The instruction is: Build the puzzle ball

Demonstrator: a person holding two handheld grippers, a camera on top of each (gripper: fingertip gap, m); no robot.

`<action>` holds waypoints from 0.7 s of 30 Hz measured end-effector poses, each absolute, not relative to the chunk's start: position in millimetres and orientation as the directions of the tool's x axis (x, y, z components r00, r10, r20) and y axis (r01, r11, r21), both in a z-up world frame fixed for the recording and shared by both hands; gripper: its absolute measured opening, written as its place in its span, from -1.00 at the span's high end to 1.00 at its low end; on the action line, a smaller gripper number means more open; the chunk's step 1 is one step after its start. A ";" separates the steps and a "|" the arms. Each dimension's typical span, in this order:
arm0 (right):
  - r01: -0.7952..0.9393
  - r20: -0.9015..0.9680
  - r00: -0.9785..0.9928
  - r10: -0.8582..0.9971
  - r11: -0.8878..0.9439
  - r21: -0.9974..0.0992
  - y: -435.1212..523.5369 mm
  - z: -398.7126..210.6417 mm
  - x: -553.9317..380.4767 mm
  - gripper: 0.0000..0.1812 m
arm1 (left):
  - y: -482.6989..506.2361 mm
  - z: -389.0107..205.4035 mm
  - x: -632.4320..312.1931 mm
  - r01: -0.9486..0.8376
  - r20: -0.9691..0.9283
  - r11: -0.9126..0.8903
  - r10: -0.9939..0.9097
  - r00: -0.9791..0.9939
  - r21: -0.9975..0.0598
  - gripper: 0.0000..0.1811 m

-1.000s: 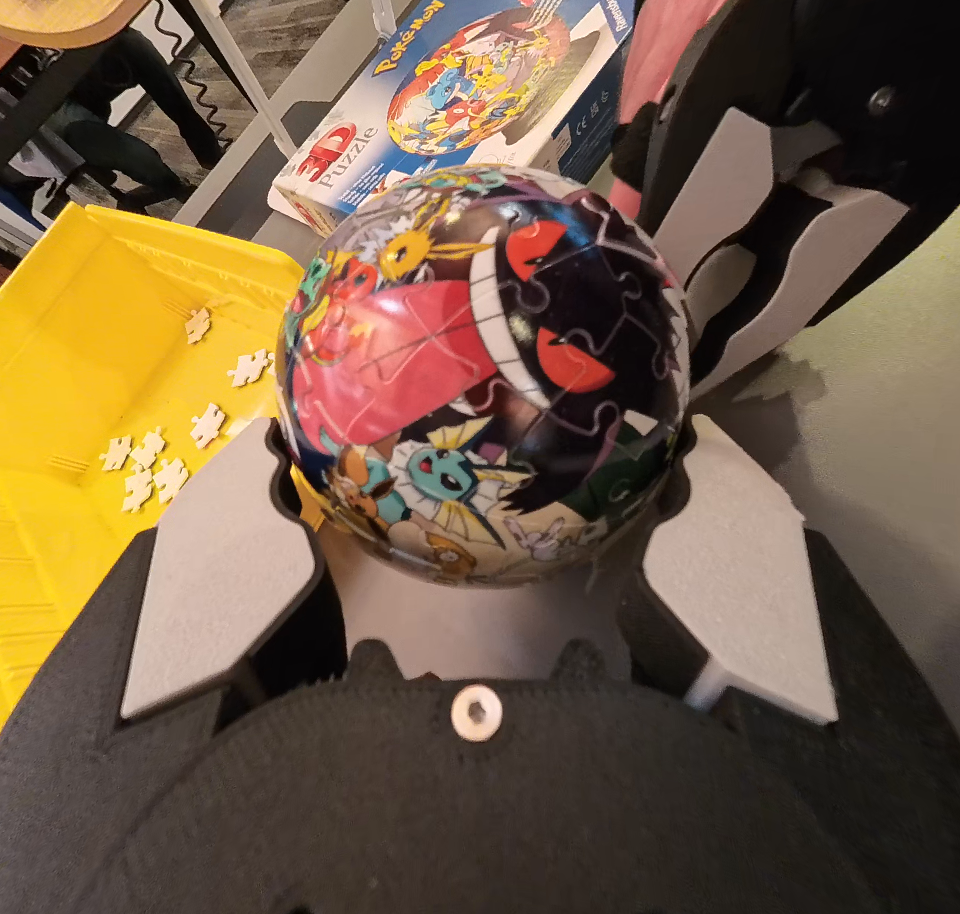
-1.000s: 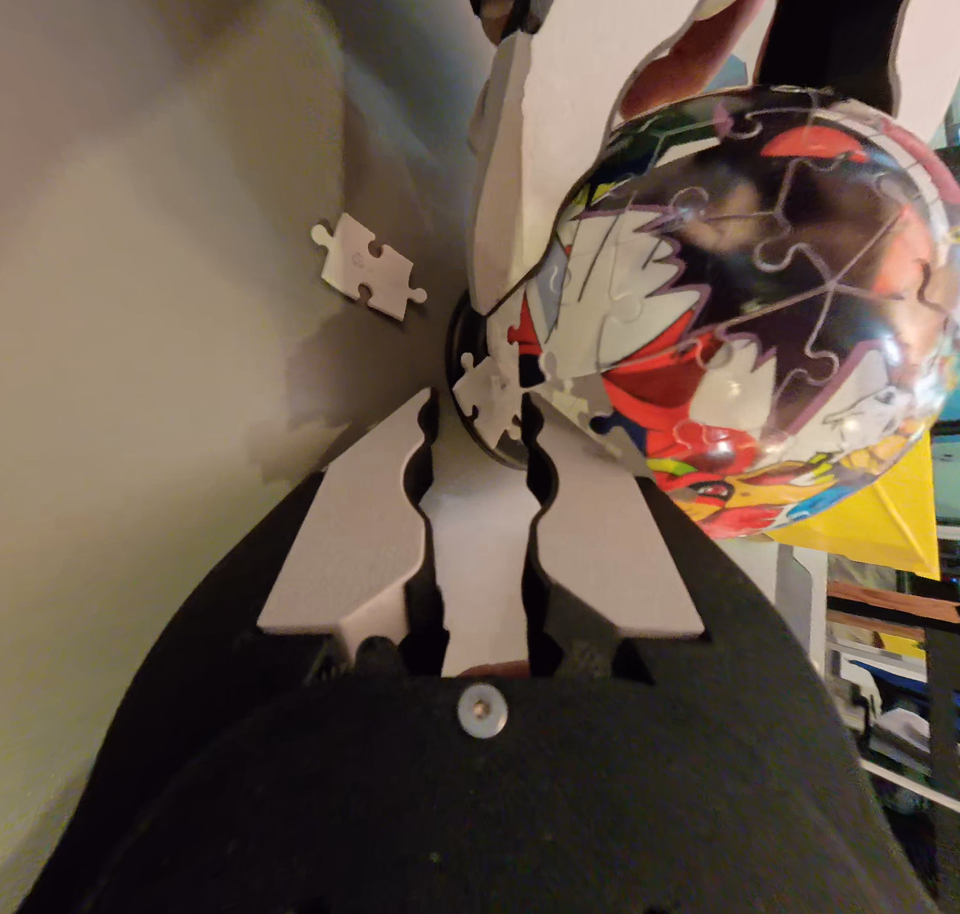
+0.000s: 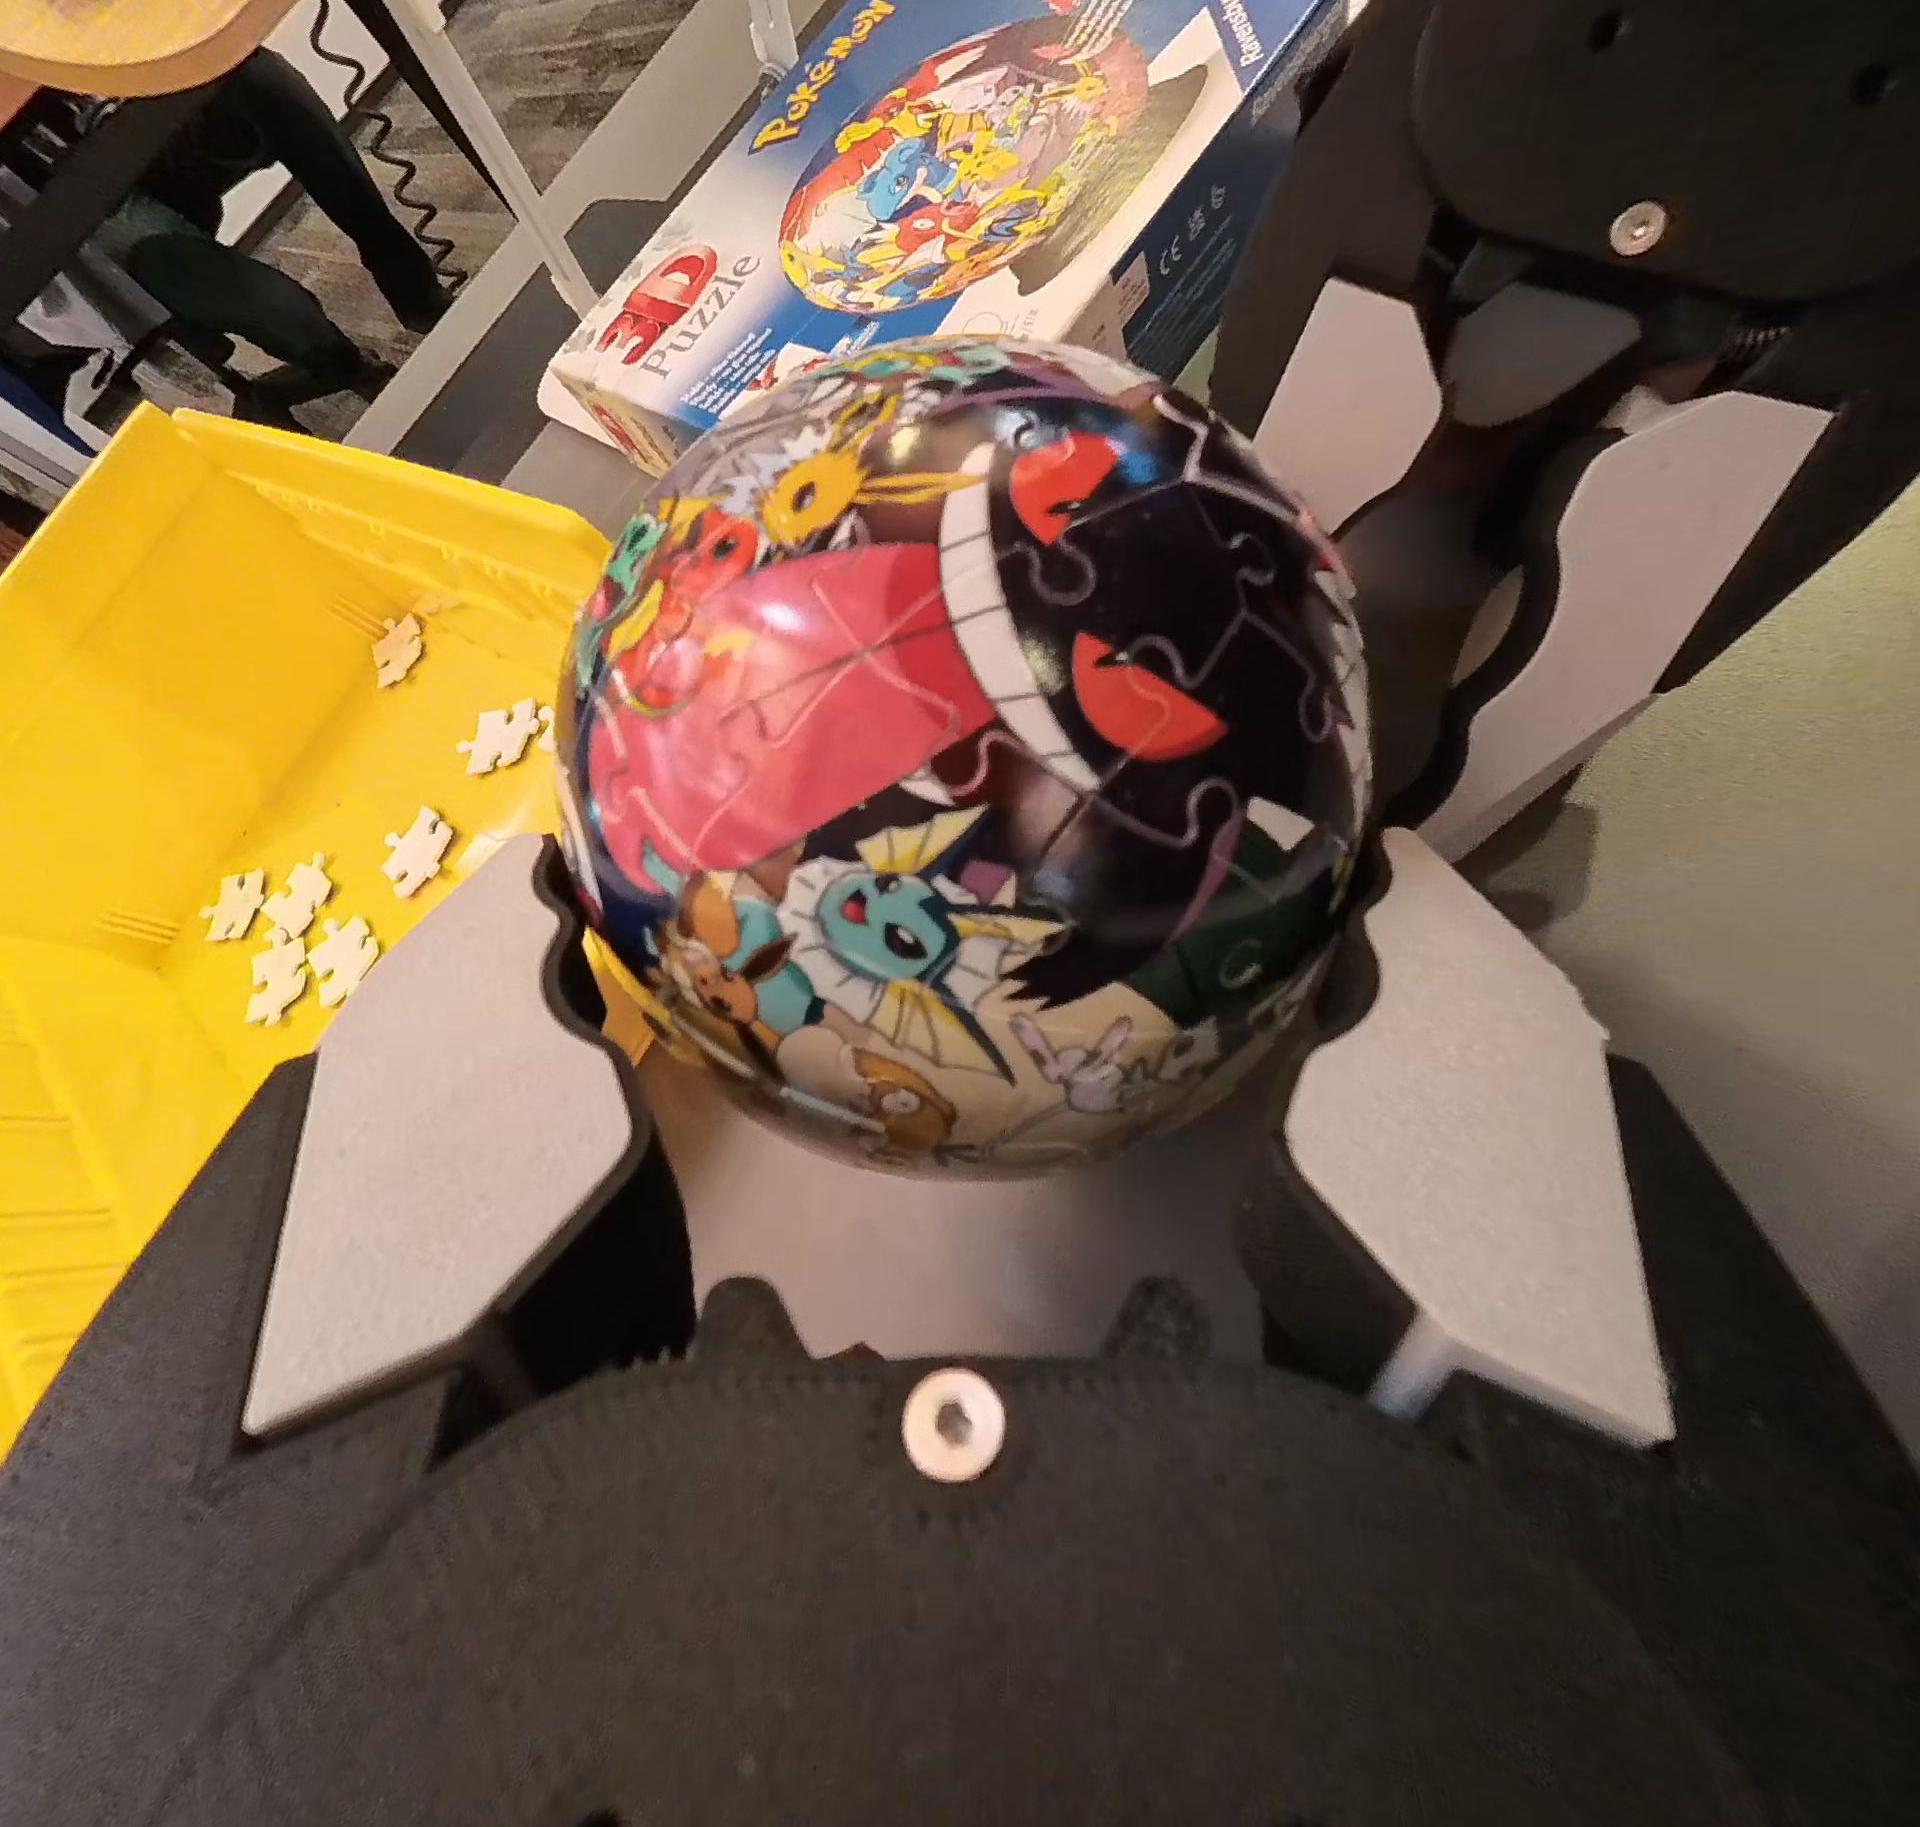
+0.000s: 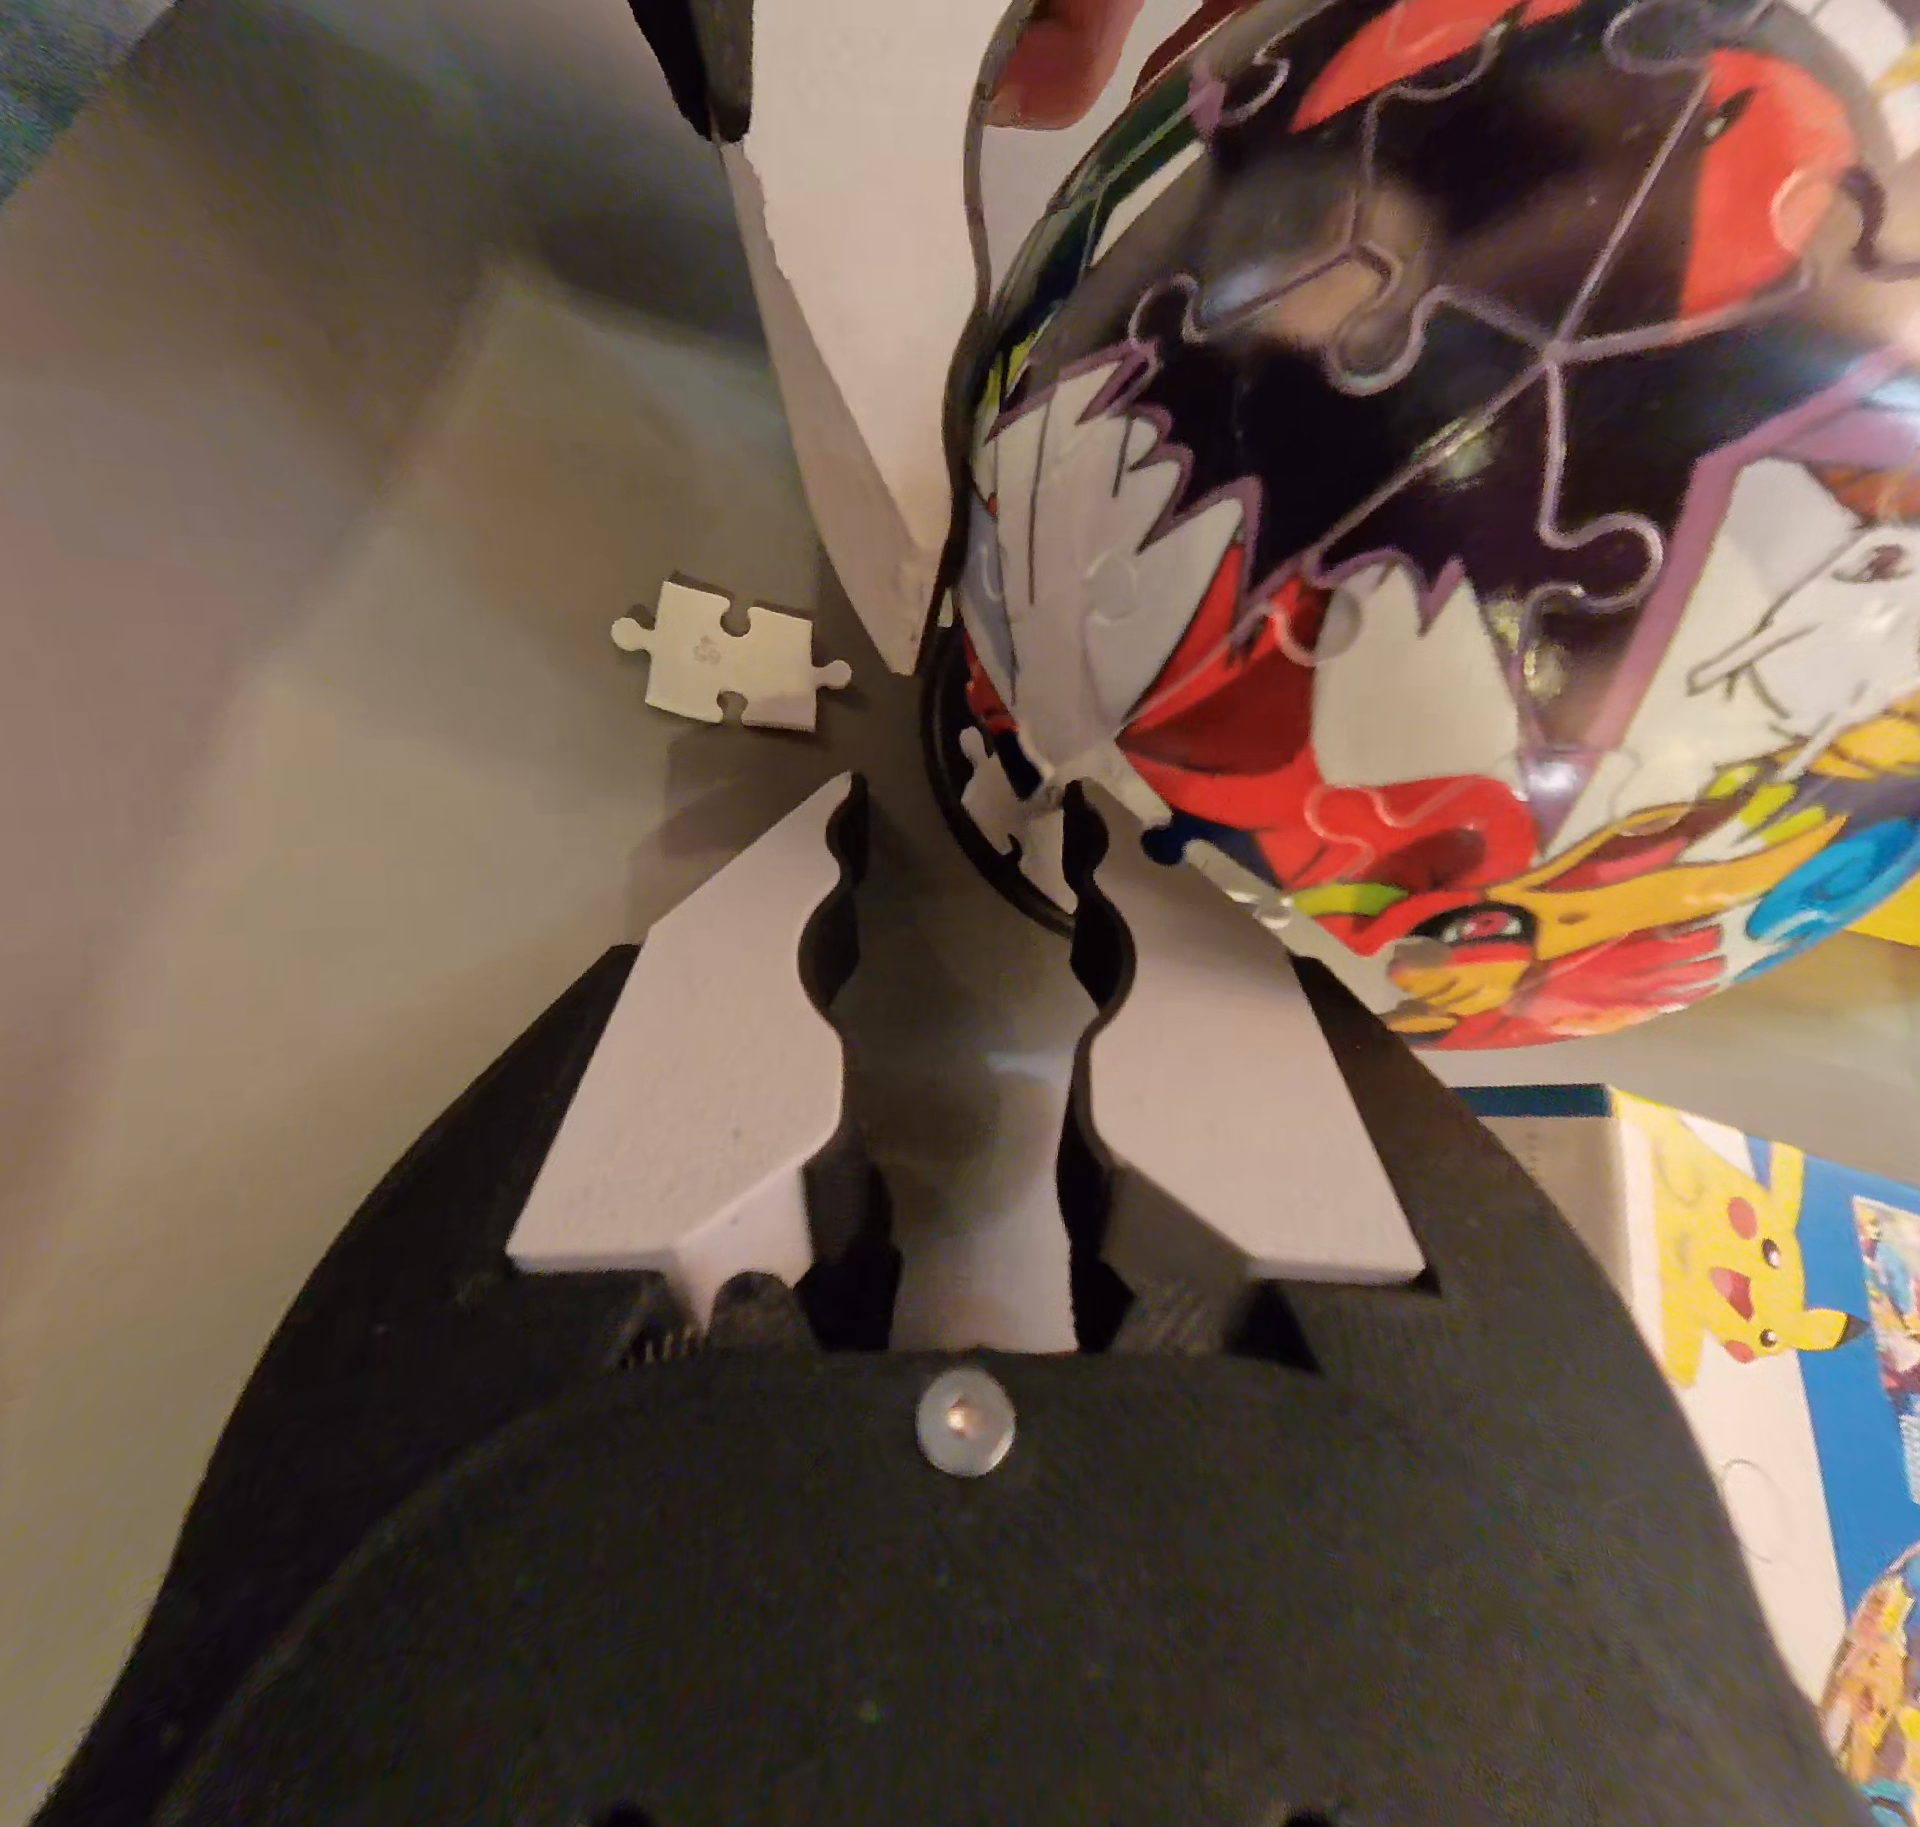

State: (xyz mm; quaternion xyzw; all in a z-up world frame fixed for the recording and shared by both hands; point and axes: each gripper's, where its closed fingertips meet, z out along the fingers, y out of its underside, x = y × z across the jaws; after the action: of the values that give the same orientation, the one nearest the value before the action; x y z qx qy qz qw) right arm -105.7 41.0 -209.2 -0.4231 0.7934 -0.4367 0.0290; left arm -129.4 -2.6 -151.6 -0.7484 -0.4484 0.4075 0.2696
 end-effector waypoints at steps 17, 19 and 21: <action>-0.654 0.336 -0.639 -0.692 0.258 -0.712 42.9 -209.5 -104.0 0.63 | -1.1 -151.5 -127.9 0.449 -0.369 -0.456 0.889 0.271 -0.769 -0.47; -0.661 0.346 -0.637 -0.688 0.257 -0.705 42.9 -209.4 -103.8 0.64 | 0.1 -151.6 -127.7 0.450 -0.370 -0.459 0.887 0.275 -0.766 -0.47; -0.675 0.360 -0.628 -0.690 0.253 -0.693 43.8 -209.3 -103.8 0.65 | 0.6 -151.8 -127.2 0.450 -0.370 -0.459 0.887 0.276 -0.766 -0.47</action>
State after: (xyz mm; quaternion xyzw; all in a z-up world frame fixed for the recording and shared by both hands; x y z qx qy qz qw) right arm -103.8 43.8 -209.3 -0.4312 0.7915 -0.4331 0.0083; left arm -127.2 0.6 -151.8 -0.7519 -0.4445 0.4053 0.2697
